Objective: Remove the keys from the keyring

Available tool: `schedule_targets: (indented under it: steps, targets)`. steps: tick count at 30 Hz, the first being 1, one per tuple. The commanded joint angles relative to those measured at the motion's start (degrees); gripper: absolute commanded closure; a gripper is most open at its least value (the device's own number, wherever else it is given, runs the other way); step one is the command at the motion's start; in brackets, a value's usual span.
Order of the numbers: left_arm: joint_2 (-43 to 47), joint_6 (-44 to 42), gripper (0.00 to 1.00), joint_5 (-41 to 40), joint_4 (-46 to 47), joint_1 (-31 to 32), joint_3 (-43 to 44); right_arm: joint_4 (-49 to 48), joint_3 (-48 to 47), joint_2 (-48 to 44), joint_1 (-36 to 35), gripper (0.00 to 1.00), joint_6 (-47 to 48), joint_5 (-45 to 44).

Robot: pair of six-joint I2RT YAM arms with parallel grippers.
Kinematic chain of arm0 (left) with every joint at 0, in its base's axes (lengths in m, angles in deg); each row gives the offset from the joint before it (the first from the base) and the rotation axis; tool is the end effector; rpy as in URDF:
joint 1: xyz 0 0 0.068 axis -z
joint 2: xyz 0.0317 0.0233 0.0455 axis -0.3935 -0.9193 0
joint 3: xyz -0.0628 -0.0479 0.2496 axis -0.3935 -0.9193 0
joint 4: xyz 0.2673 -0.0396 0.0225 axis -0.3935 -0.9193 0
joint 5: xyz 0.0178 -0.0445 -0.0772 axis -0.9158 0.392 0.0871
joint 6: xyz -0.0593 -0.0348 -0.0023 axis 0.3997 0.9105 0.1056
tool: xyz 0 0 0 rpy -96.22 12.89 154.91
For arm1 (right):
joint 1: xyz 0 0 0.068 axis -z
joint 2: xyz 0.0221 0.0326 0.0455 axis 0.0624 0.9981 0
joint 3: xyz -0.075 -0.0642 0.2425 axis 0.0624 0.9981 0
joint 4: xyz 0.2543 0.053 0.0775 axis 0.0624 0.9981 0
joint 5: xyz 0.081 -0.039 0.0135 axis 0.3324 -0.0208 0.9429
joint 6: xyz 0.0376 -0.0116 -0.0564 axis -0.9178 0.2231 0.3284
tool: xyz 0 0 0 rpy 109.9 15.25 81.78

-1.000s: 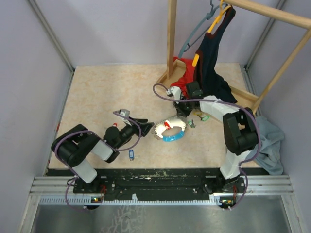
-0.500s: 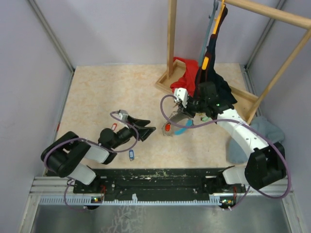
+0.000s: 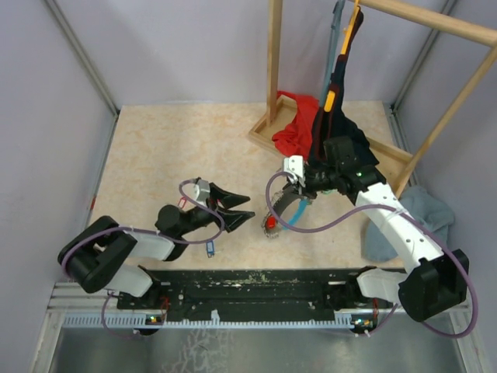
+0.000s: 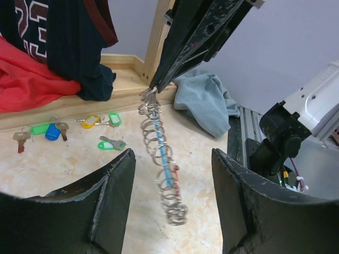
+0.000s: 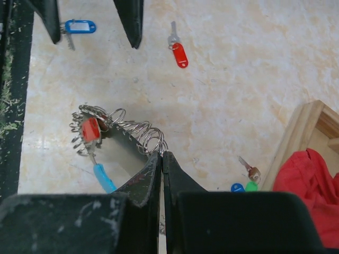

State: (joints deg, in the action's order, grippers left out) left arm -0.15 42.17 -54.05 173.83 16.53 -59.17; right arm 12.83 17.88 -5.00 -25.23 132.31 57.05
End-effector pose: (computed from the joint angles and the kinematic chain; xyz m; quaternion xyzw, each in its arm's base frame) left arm 0.1743 -0.1808 0.1908 0.2838 0.5240 -0.5437 0.5910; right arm 0.2344 0.1372 0.2895 -0.6459 0.5676 0.2562 0.4416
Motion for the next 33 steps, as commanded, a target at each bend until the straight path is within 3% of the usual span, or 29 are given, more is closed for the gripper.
schedule_targets:
  steps: [1,12,27,33]
  targets:
    - [-3.72,0.58,0.37,3.53,6.08,0.29,2.98,2.09,-2.24,-2.57,-0.41,1.0,4.62,6.83]
    - [-8.76,0.72,0.42,14.51,6.99,0.29,6.08,3.04,-1.47,-2.94,-0.5,1.0,6.25,9.7]
    - [-17.91,6.63,0.51,22.14,13.88,0.2,11.65,4.29,-1.39,-2.66,-0.5,1.0,7.52,11.33]
    - [-18.8,7.18,0.55,22.54,12.67,0.2,12.61,4.69,-1.51,-2.7,-0.5,1.0,7.8,11.7]
